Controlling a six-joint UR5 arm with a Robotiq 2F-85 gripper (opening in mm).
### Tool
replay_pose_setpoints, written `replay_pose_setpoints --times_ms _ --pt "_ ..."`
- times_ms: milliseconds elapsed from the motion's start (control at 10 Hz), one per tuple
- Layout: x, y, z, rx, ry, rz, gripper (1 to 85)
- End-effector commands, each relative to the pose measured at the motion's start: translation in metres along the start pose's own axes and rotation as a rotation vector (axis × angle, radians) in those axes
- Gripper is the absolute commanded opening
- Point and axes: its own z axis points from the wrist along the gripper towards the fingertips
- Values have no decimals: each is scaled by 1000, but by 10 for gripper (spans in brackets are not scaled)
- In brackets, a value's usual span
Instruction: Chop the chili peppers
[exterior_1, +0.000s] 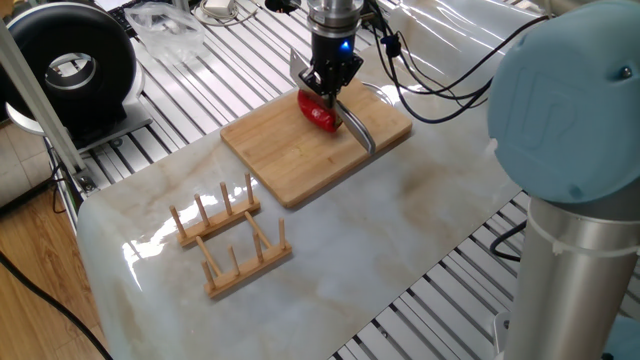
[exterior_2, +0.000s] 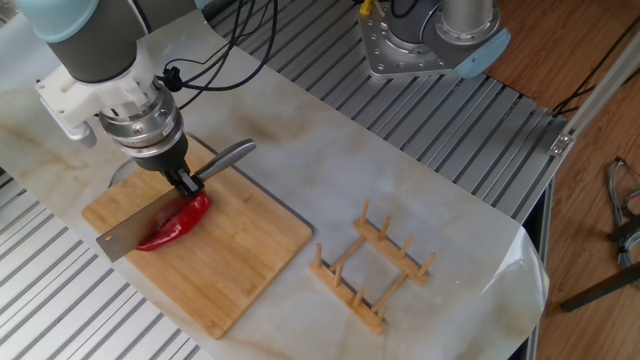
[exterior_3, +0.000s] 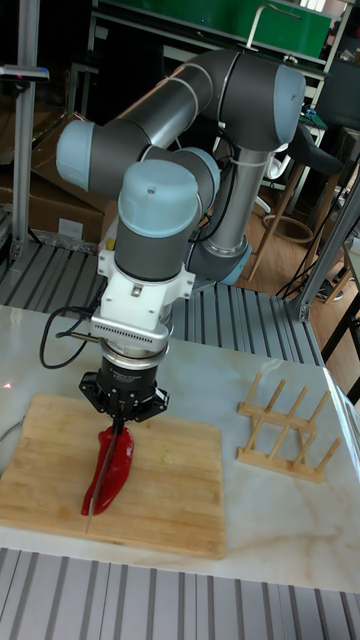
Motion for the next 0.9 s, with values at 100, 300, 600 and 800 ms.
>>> replay_pose_setpoints --times_ms 100,300,600,800 --pt "-5 6 -4 -11 -9 16 13" --pt "-6 6 -7 -15 -16 16 13" --pt "-5 8 -14 -22 -20 9 13" --pt "-5 10 -18 -29 -23 9 13"
